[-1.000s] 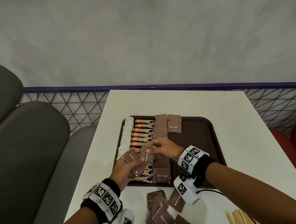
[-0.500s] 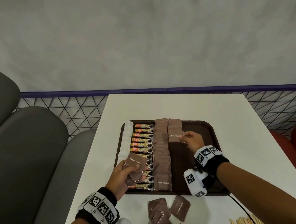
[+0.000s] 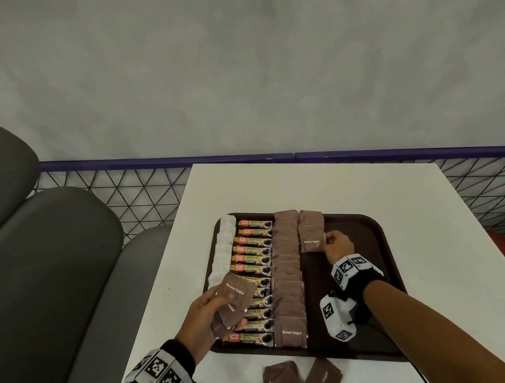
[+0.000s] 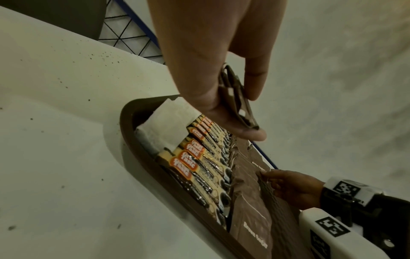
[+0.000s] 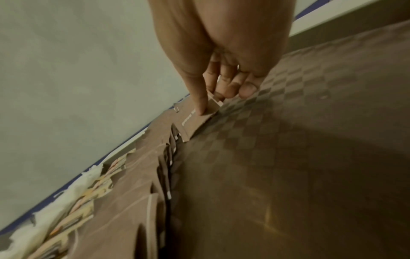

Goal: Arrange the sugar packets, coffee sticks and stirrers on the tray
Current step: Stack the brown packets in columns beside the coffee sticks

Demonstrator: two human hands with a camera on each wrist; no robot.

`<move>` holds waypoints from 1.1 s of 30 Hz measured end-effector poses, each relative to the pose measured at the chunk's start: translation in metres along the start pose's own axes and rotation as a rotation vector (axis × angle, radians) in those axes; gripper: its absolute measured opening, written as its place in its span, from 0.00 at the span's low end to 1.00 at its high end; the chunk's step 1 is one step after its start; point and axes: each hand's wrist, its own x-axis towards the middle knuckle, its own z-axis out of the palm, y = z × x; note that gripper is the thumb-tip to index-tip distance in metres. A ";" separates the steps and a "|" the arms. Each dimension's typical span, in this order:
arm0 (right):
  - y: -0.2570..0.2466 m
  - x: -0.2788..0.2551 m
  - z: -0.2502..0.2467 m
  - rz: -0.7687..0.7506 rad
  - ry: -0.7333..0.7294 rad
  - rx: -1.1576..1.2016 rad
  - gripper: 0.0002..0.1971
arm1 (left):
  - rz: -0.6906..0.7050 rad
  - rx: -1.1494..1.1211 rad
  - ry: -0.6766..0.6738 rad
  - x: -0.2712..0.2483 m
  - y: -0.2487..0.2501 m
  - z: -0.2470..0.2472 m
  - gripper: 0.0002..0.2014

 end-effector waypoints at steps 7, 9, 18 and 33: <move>0.002 0.009 0.010 0.011 0.054 -0.064 0.11 | 0.010 0.072 -0.013 0.002 0.000 0.000 0.12; 0.003 0.010 0.011 0.011 0.052 -0.077 0.11 | 0.008 0.065 -0.016 0.001 0.000 0.001 0.11; 0.000 0.000 0.007 -0.056 0.133 -0.117 0.24 | 0.023 0.037 -0.014 0.001 0.000 0.003 0.13; -0.014 -0.105 0.009 -0.310 -0.494 0.265 0.06 | 0.095 0.037 -0.019 -0.013 -0.009 0.034 0.12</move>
